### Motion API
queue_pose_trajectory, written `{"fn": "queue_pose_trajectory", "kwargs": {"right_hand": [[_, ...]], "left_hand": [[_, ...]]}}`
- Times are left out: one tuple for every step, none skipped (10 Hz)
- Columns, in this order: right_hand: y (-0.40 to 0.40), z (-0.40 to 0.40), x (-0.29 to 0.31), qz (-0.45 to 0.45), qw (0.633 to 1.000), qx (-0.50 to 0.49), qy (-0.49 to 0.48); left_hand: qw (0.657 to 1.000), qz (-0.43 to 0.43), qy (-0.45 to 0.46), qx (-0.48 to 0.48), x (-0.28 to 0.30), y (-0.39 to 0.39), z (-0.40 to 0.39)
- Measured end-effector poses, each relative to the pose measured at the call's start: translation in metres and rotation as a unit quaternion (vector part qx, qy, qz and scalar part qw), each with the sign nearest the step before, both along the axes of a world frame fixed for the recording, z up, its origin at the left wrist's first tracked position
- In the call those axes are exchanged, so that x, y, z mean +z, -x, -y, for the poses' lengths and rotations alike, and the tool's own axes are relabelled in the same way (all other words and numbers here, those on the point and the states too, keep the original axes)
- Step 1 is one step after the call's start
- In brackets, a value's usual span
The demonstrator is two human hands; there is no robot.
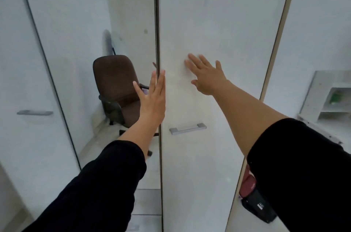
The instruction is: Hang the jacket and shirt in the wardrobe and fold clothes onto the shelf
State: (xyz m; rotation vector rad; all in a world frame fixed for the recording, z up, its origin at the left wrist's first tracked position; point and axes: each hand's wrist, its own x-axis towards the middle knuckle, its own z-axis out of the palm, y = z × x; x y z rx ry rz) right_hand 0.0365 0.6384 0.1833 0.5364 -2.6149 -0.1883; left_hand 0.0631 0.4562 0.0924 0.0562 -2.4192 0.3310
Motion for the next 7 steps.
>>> {"fn": "queue_pose_trajectory", "kwargs": {"right_hand": [[0.034,0.008,-0.005,0.012,1.000,0.013,0.011],[0.066,0.018,-0.010,0.021,1.000,0.012,0.017],[0.091,0.024,-0.018,0.033,0.999,0.015,0.036],[0.109,0.025,-0.026,0.025,0.996,0.040,0.075],[0.115,0.025,-0.036,0.011,0.994,0.056,0.096],[0.111,0.031,-0.040,-0.013,0.986,0.067,0.152],[0.081,0.035,-0.077,0.037,0.975,0.075,0.207]], "left_hand": [[0.999,0.029,-0.030,0.027,0.006,0.035,0.005],[0.996,0.062,-0.057,0.034,0.015,0.066,0.005],[0.992,0.087,-0.083,0.037,0.019,0.092,0.001],[0.989,0.091,-0.107,0.034,0.016,0.110,0.001],[0.990,0.075,-0.118,0.022,0.008,0.114,0.001],[0.987,0.067,-0.143,-0.004,0.010,0.109,0.001],[0.985,0.069,-0.154,-0.033,-0.001,0.092,0.009]]}}
